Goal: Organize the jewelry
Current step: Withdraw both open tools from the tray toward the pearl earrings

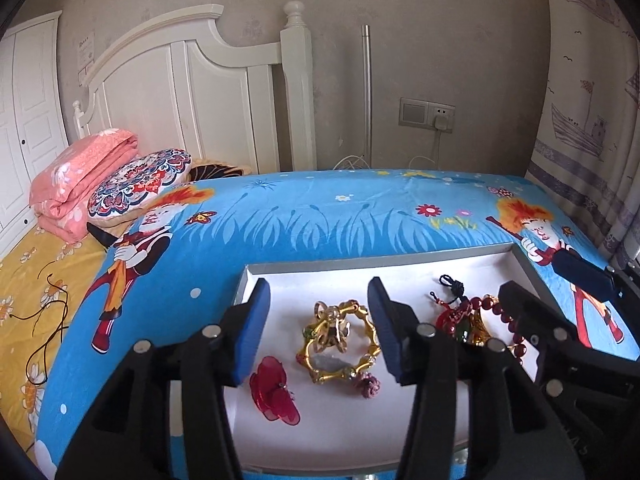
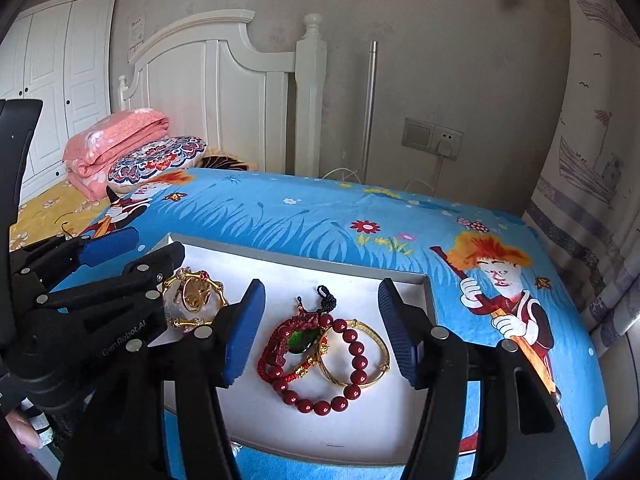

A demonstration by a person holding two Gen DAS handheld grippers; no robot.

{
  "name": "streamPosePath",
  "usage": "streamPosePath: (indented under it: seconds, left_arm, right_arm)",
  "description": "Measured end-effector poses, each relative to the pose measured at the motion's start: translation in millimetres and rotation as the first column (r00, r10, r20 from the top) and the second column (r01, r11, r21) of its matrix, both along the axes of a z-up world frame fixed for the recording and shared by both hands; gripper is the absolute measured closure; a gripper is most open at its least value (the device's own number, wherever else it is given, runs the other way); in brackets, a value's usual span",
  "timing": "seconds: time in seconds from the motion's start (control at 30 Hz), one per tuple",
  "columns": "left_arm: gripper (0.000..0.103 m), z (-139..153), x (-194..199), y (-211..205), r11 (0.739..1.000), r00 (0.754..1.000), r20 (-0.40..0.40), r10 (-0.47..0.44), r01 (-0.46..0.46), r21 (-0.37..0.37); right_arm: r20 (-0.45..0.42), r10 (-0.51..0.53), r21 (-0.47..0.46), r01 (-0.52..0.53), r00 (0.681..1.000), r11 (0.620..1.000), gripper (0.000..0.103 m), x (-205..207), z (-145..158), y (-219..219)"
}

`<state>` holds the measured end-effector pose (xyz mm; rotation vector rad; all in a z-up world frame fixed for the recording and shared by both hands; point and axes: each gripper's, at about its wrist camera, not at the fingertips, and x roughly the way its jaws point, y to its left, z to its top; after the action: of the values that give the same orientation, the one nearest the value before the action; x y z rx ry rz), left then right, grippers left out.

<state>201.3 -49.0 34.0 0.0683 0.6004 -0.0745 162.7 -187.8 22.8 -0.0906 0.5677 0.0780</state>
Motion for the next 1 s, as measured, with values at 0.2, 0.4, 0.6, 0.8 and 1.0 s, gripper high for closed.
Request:
streamPosePath:
  seconds: [0.2,0.4,0.6,0.8,1.0]
  left_arm:
    - [0.026,4.3,-31.9,15.7,0.999,0.999,0.016,0.042,-0.041,-0.025]
    - [0.019,-7.3,-73.4,26.4,0.998,0.998,-0.004,0.057,-0.057,-0.042]
    - [0.017,-29.8,-103.6,33.4,0.996,0.997,-0.042,0.069,-0.072,-0.055]
    - [0.017,-45.9,-114.8,43.0,0.996,0.994,-0.073,0.078,-0.081,-0.047]
    - [0.017,-57.1,-113.1,48.7,0.994,0.991,-0.108,0.078,-0.085,-0.062]
  right_arm:
    - [0.005,0.015,0.004,-0.015,1.0,1.0,0.047,-32.8,-4.7,5.3]
    - [-0.007,0.039,0.023,-0.039,0.999,0.999,0.047,-75.3,-21.1,14.4]
    - [-0.031,0.031,0.046,-0.03,0.999,0.998,0.047,-104.1,-40.0,21.2]
    - [-0.075,0.021,0.064,-0.016,0.997,0.998,0.047,-108.4,-57.0,22.1]
    - [-0.099,0.012,0.061,-0.006,0.995,0.998,0.047,-102.4,-65.6,26.0]
